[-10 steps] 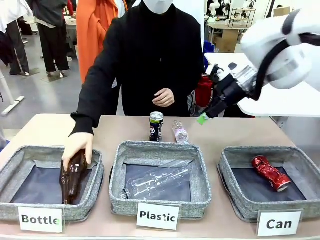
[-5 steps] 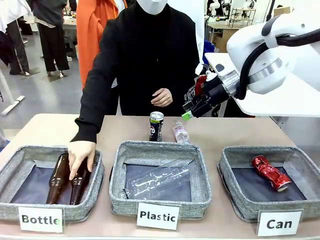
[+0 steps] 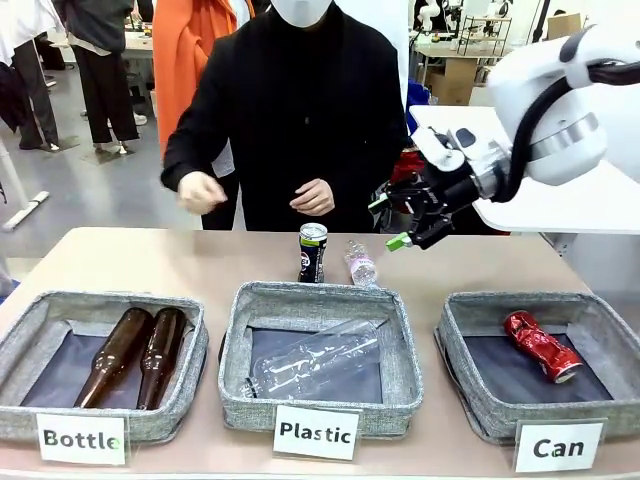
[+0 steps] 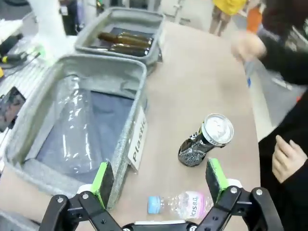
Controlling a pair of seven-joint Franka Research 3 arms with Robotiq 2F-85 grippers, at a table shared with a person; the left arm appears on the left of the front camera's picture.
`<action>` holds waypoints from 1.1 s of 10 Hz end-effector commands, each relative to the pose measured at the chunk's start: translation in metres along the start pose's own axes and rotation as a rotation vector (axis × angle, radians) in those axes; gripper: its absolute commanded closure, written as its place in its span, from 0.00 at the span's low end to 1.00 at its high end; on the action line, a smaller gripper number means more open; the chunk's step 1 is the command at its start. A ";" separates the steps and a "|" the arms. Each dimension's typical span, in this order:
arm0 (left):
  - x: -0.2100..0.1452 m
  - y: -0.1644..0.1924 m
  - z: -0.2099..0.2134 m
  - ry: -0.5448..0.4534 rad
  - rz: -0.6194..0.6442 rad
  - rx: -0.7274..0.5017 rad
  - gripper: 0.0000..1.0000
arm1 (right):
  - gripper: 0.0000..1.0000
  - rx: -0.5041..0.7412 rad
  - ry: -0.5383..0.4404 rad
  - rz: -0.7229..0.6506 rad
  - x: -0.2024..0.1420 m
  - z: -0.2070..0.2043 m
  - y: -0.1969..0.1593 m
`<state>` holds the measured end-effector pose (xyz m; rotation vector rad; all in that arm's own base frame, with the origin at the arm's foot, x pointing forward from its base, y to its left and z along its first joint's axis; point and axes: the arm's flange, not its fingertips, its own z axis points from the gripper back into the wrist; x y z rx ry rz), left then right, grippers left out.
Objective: Sort the can waste into the basket.
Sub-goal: Pick up the can waste from the table and place it in the right Fabric basket.
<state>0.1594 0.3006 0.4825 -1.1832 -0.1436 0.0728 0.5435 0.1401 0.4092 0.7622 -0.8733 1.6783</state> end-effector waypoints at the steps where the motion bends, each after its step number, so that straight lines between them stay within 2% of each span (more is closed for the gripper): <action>1: -0.003 -0.002 0.002 0.012 -0.004 0.007 0.00 | 0.00 -0.109 -0.039 -0.099 -0.025 -0.002 0.002; 3: -0.003 -0.002 0.002 0.012 -0.004 0.007 0.00 | 0.00 -0.210 -0.068 -0.149 -0.043 -0.027 -0.026; 5: -0.003 -0.002 0.002 0.012 -0.004 0.007 0.00 | 0.00 -0.320 -0.038 -0.156 -0.069 -0.043 -0.045; 6: -0.003 -0.002 0.002 0.012 -0.004 0.007 0.00 | 0.00 -0.150 -0.131 -0.120 -0.083 -0.050 -0.047; 7: -0.003 -0.002 0.002 0.012 -0.004 0.007 0.00 | 0.00 -0.115 -0.136 -0.168 -0.089 -0.056 -0.050; 11: -0.003 -0.002 0.002 0.012 -0.004 0.007 0.00 | 0.00 -0.141 -0.092 -0.222 -0.075 -0.093 -0.061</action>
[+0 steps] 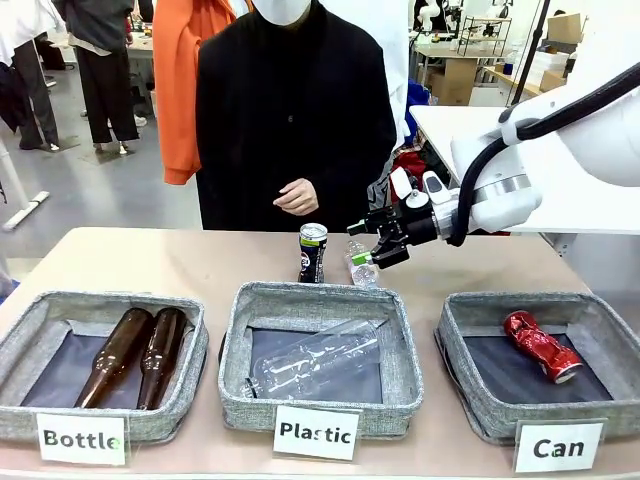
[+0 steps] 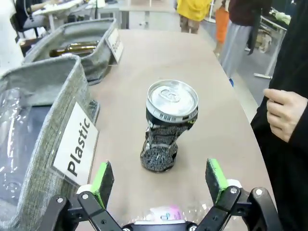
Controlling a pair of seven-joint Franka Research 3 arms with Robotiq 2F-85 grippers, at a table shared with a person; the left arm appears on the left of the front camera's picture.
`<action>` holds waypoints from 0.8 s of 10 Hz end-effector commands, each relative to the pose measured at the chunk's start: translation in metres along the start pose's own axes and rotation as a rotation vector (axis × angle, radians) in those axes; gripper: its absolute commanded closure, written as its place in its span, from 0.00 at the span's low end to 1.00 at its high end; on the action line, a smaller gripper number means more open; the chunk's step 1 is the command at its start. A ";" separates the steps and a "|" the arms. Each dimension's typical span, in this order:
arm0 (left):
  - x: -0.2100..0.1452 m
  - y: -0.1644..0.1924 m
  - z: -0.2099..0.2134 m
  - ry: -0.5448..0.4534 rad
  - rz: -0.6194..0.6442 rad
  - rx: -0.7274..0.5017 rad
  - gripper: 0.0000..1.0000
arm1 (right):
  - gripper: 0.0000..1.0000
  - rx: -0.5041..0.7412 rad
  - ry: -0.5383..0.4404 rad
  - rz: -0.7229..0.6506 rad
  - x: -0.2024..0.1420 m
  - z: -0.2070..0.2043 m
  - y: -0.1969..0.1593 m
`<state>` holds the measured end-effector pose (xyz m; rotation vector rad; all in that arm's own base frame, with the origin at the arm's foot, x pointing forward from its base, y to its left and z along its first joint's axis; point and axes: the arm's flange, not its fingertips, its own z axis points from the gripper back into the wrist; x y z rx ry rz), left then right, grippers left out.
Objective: Sort the can waste into the basket.
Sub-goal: Pick up the can waste from the table and place it in the right Fabric basket.
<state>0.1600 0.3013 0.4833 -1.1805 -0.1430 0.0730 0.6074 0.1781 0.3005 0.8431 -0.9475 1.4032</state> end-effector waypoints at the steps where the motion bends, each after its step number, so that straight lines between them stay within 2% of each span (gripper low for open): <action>1: -0.003 -0.002 0.001 0.012 -0.004 0.004 0.00 | 0.00 0.001 -0.008 -0.002 -0.006 0.008 0.001; 3: -0.003 -0.002 0.001 0.012 -0.004 0.004 0.00 | 0.00 0.002 0.001 0.001 0.001 -0.002 0.001; 5: -0.003 -0.002 0.001 0.012 -0.004 0.004 0.00 | 0.00 0.039 0.055 -0.034 0.009 -0.027 -0.004; 7: -0.003 -0.002 0.001 0.012 -0.004 0.004 0.00 | 0.00 -0.035 0.098 -0.069 0.009 -0.041 -0.012; 8: -0.003 -0.002 0.001 0.012 -0.004 0.004 0.00 | 0.00 -0.032 0.097 -0.069 0.009 -0.040 -0.012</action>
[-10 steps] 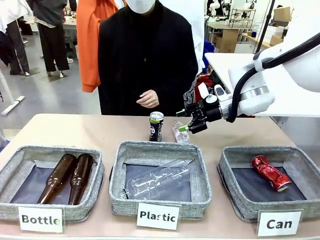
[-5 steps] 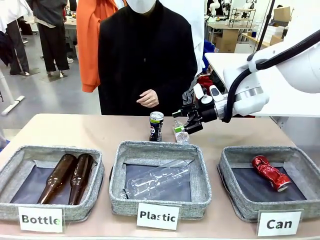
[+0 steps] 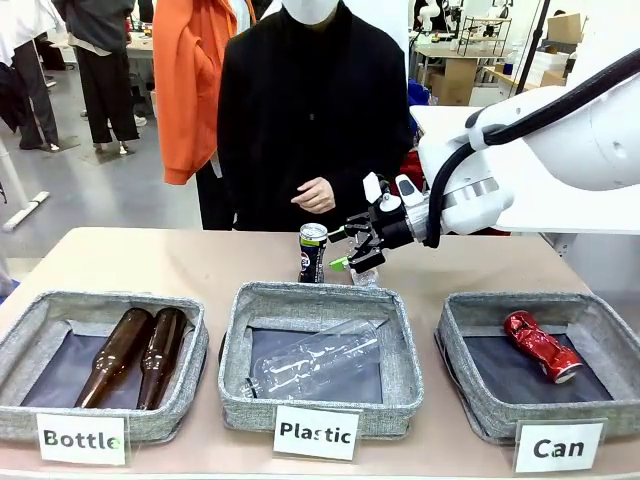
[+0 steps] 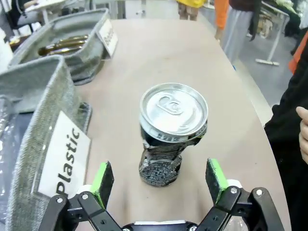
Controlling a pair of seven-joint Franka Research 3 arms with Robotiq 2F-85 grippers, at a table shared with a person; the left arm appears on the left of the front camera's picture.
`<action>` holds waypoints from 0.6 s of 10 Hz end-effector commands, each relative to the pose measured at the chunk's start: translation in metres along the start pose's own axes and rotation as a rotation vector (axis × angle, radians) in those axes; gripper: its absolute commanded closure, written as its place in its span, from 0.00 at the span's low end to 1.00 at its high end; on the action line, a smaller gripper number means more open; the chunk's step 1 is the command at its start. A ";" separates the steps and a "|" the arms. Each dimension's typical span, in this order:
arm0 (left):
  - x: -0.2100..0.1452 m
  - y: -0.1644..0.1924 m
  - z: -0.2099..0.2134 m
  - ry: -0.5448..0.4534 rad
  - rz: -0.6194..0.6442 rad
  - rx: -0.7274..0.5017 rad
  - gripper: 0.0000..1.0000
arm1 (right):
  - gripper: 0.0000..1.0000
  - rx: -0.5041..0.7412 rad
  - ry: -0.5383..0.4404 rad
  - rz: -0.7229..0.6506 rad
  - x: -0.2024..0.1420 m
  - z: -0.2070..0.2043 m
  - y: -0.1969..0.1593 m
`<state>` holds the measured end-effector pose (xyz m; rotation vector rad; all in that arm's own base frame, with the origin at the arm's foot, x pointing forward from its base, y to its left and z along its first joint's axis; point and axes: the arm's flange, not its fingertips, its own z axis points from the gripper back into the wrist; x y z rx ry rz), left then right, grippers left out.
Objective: Sort the can waste into the basket.
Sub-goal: Pick up the can waste from the table and place it in the right Fabric basket.
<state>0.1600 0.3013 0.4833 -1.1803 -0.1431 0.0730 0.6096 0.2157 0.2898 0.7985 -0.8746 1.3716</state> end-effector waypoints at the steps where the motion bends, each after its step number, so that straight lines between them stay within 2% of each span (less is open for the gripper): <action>1: -0.003 -0.002 0.001 0.012 -0.004 0.004 0.00 | 0.00 -0.023 0.034 -0.020 0.004 -0.001 -0.009; 4: -0.003 -0.002 0.001 0.012 -0.004 0.004 0.00 | 0.00 0.011 0.025 -0.028 0.006 -0.003 -0.005; 6: -0.003 -0.002 0.001 0.012 -0.004 0.004 0.00 | 0.00 -0.070 0.008 -0.016 0.009 -0.014 0.000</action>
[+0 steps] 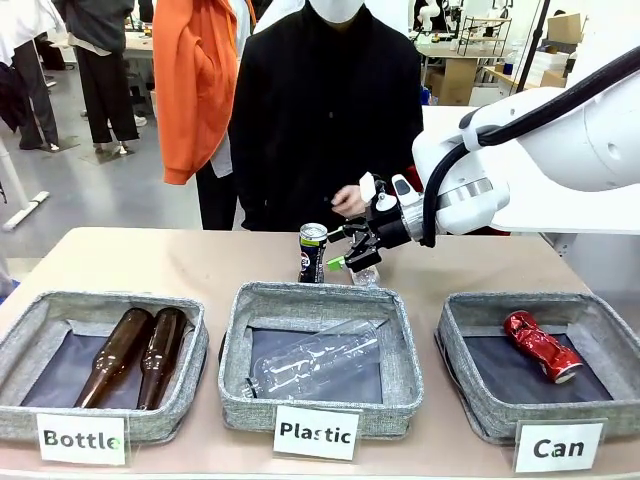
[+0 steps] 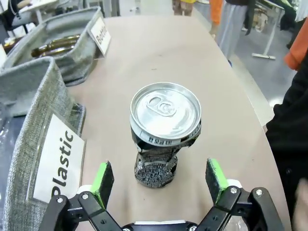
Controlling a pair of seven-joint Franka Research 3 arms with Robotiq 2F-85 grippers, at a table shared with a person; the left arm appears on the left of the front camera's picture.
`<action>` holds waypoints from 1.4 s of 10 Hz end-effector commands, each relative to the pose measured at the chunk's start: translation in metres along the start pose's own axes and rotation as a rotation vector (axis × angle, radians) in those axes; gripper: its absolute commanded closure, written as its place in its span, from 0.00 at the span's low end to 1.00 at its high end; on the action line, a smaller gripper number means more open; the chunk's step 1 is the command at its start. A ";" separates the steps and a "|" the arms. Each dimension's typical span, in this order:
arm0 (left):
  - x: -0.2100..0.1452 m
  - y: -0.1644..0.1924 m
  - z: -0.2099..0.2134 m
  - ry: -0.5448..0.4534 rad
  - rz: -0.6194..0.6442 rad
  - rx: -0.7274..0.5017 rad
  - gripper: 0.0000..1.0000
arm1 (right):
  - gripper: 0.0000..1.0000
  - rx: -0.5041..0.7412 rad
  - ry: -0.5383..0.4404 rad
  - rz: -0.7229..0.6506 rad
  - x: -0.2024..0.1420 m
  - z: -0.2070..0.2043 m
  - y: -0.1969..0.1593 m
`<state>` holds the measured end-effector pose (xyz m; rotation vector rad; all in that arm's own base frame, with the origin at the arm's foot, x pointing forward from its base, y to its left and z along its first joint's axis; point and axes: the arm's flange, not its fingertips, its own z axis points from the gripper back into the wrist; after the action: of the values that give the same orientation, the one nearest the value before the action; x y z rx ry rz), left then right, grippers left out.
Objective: Sort the can waste into the basket.
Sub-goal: Pick up the can waste from the table and place it in the right Fabric basket.
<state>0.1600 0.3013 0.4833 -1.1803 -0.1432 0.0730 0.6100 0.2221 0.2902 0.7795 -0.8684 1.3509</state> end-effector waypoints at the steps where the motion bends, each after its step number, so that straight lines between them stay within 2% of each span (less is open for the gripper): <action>1: -0.003 -0.002 0.001 0.012 -0.004 0.004 0.00 | 0.00 -0.113 0.040 -0.007 0.006 -0.010 0.001; 2: -0.003 -0.002 0.001 0.012 -0.004 0.004 0.00 | 0.00 -0.104 0.062 -0.019 0.008 -0.006 0.003; 3: -0.003 -0.002 0.001 0.012 -0.004 0.004 0.00 | 0.00 -0.110 0.123 -0.047 0.010 0.017 0.011; 4: -0.003 -0.002 0.001 0.012 -0.004 0.004 0.00 | 0.00 -0.045 0.112 -0.039 0.021 0.075 0.039; 5: -0.003 -0.002 0.001 0.012 -0.004 0.004 0.00 | 0.00 -0.168 0.079 -0.072 0.041 0.140 0.085; 6: -0.003 -0.002 0.001 0.012 -0.004 0.004 0.00 | 0.00 -0.257 0.114 -0.148 0.063 0.199 0.141; 7: -0.003 -0.002 0.001 0.012 -0.004 0.004 0.00 | 0.00 -0.369 0.124 -0.265 0.077 0.252 0.191; 8: -0.003 -0.002 0.001 0.012 -0.004 0.004 0.00 | 0.00 -0.476 0.104 -0.405 0.078 0.299 0.239; 9: -0.003 -0.002 0.001 0.012 -0.004 0.004 0.00 | 0.00 -0.539 0.072 -0.574 0.062 0.329 0.280; 10: -0.003 -0.002 0.001 0.012 -0.004 0.004 0.00 | 0.00 -0.653 0.035 -0.787 0.038 0.351 0.312; 11: -0.003 -0.002 0.001 0.012 -0.004 0.004 0.00 | 0.00 -0.707 0.009 -0.867 0.016 0.356 0.320; 12: -0.003 -0.002 0.001 0.012 -0.004 0.004 0.00 | 0.00 -0.558 0.089 -0.531 0.025 0.302 0.219; 14: -0.003 -0.002 0.001 0.012 -0.004 0.004 0.00 | 0.00 -0.558 0.089 -0.531 0.025 0.302 0.219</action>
<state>0.1594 0.3014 0.4836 -1.1800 -0.1438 0.0740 0.3584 -0.0235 0.4683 0.4501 -0.7980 0.5666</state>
